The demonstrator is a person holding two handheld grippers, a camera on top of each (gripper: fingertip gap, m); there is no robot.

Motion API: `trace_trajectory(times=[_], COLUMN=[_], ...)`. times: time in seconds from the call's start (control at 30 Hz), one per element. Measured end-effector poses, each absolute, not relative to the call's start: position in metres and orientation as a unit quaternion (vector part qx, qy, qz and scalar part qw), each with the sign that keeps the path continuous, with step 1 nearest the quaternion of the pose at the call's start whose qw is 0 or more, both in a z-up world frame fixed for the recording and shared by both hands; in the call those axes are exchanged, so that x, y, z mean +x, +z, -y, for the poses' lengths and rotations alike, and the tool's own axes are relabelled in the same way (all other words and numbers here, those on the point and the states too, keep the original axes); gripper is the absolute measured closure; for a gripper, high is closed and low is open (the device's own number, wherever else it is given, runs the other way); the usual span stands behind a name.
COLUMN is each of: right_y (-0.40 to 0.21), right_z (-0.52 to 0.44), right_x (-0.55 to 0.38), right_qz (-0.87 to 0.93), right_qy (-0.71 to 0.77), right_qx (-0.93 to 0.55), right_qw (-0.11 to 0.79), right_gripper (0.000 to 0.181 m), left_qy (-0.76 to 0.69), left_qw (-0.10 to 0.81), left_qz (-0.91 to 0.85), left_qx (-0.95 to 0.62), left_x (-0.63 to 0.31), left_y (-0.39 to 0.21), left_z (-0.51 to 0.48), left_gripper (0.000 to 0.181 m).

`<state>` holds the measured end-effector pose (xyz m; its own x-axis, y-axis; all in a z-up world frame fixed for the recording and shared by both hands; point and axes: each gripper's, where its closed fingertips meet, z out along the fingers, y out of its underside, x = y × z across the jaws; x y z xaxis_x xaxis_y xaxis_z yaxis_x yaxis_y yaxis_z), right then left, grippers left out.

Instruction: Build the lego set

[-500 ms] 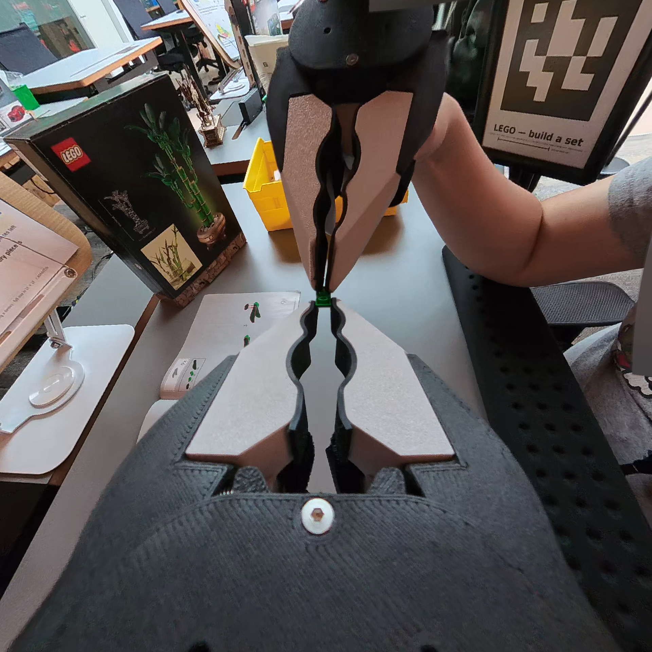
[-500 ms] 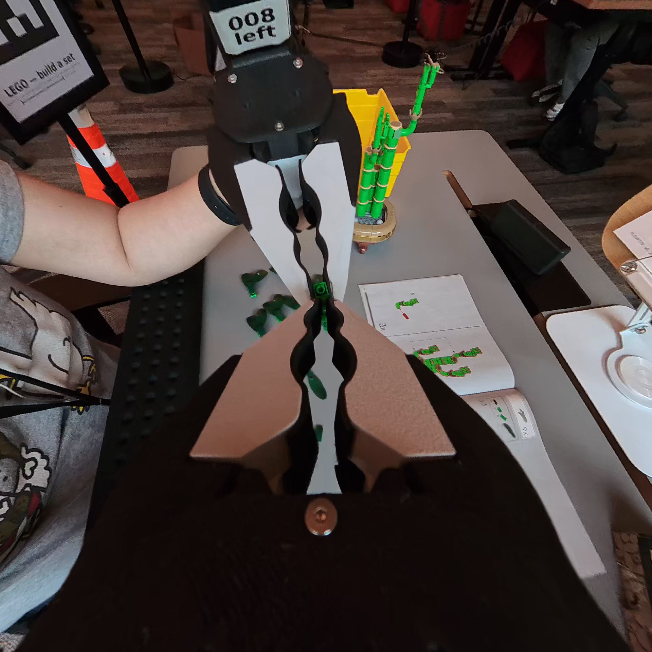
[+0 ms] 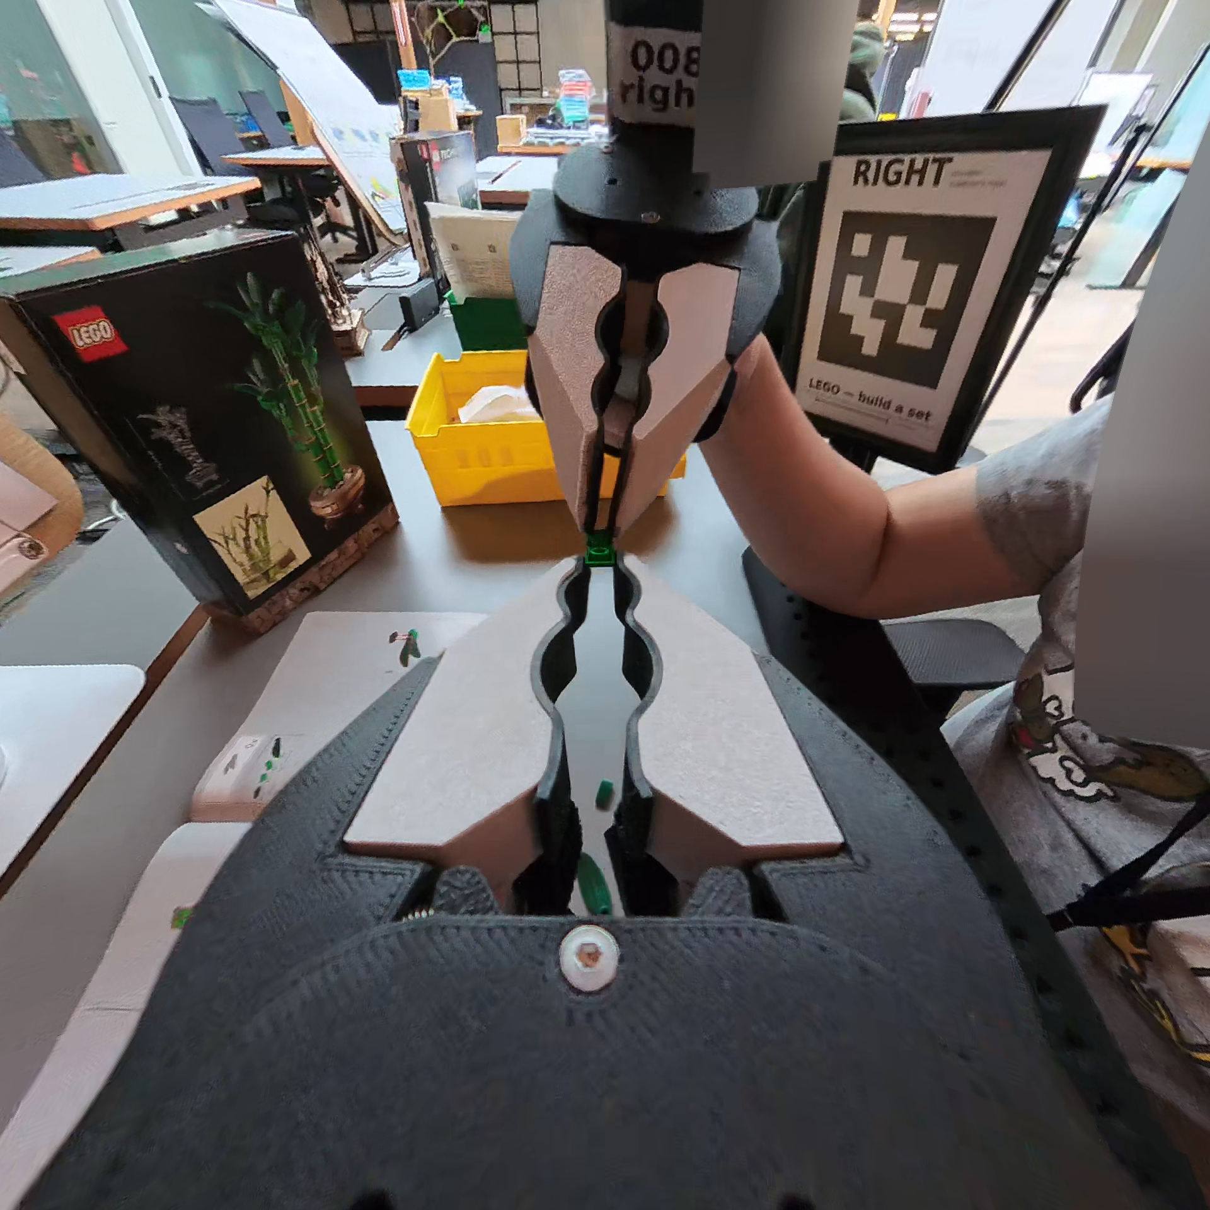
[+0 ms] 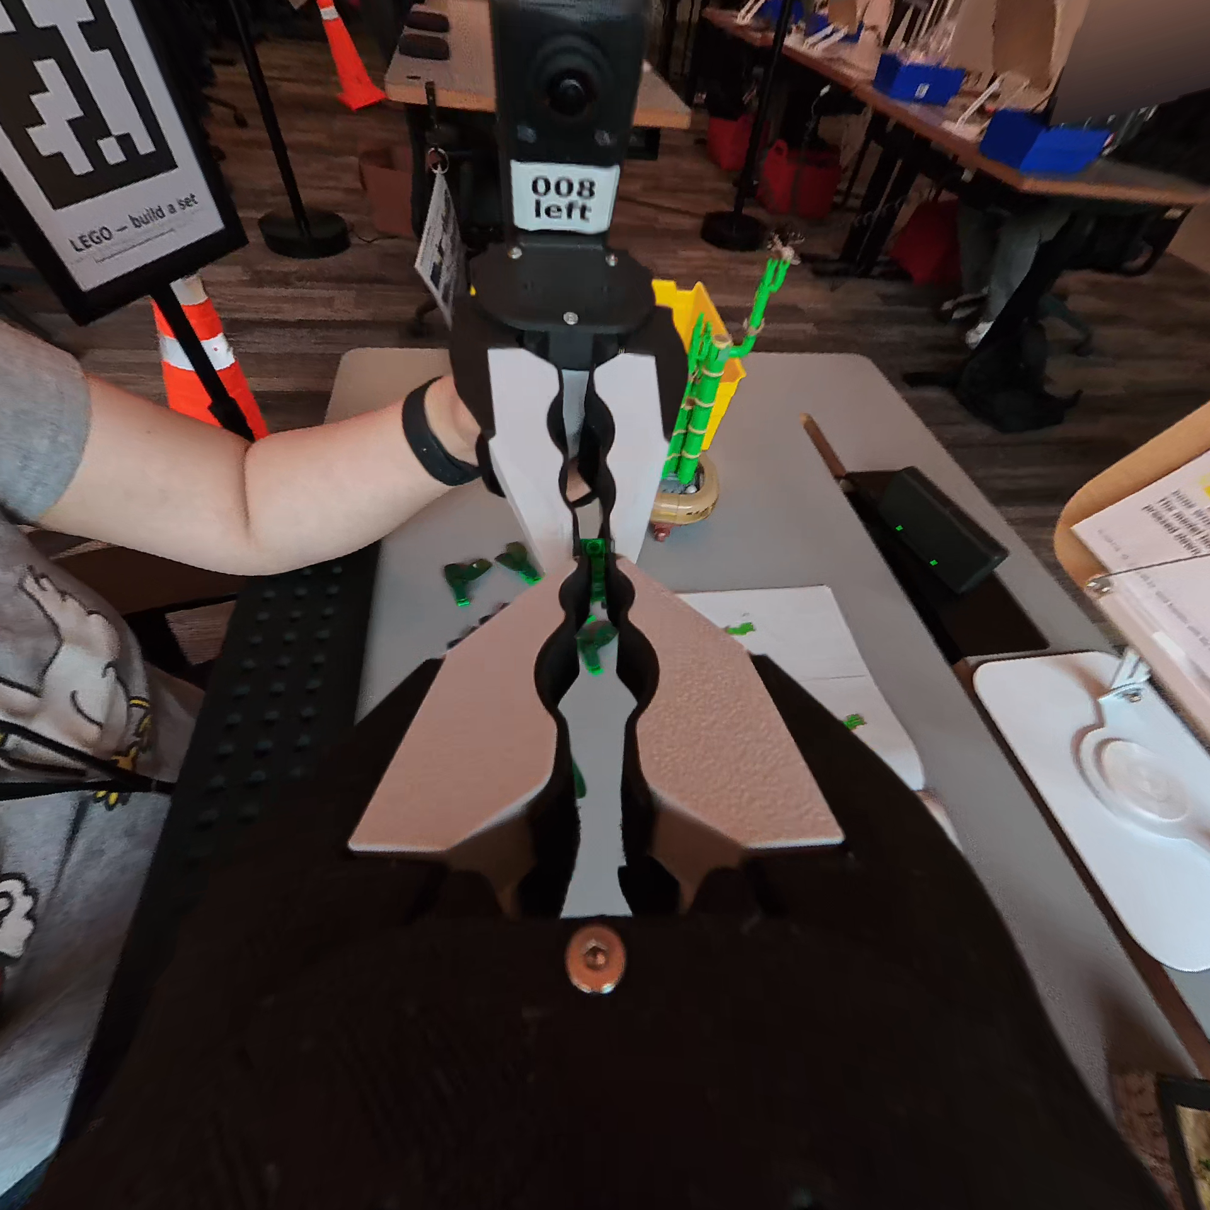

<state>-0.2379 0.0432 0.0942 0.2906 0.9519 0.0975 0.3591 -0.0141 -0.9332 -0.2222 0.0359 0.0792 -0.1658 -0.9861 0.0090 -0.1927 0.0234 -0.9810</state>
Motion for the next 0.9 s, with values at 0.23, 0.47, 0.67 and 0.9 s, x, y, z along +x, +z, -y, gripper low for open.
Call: trace_trajectory(times=[0.23, 0.47, 0.67, 0.9], right_y=[0.107, 0.116, 0.113, 0.115], right_z=[-0.027, -0.028, -0.033, -0.032], right_x=[-0.238, -0.248, -0.254, -0.258], right_qz=[0.605, 0.624, 0.623, 0.622], right_qy=[0.189, 0.049, 0.019, 0.011], right_qx=[-0.498, -0.419, -0.412, -0.397], right_qw=[0.591, 0.659, 0.664, 0.675], right_gripper=[0.143, 0.154, 0.166, 0.169], left_qy=[-0.597, -0.675, -0.677, -0.694], left_qw=[0.317, 0.267, 0.251, 0.234], left_qz=[-0.533, -0.477, -0.479, -0.467], left_qx=[-0.509, -0.495, -0.5, -0.496], left_x=[-0.229, -0.237, -0.234, -0.233], left_y=[0.093, 0.114, 0.111, 0.111], left_z=[-0.028, -0.024, -0.022, -0.022], left_gripper=[0.176, 0.176, 0.176, 0.176])
